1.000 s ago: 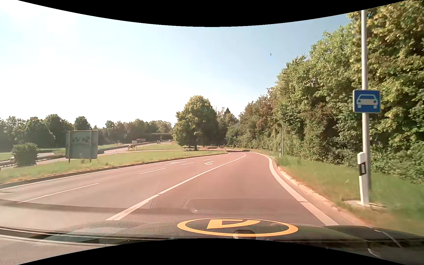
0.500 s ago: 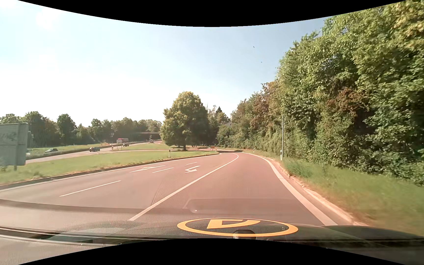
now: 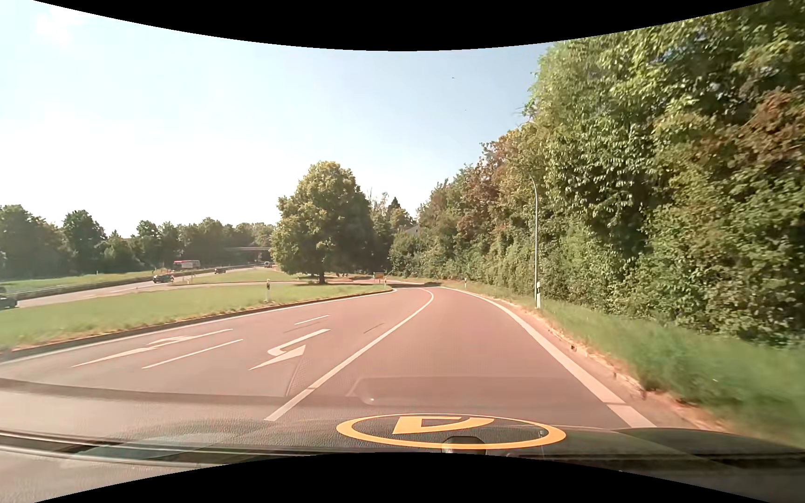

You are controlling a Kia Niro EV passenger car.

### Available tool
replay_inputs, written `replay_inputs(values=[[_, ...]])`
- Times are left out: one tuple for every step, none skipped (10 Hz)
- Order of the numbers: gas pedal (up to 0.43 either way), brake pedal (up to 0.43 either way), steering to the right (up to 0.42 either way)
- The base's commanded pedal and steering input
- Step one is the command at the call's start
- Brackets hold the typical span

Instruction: Follow the waypoints while adhering to traffic rules and regulations

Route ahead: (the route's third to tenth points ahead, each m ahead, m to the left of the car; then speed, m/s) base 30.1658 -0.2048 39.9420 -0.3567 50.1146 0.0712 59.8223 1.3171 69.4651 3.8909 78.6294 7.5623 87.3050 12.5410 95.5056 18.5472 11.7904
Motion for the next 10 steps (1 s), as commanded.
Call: replay_inputs(values=[[0.358,0.0,0.043],[0.358,0.0,0.043],[0.35,0.0,0.042],[0.339,0.0,0.041],[0.339,0.0,0.038],[0.331,0.0,0.032],[0.331,0.0,0.025],[0.311,0.0,0.018],[0.287,0.0,0.012],[0.287,0.0,0.006]])
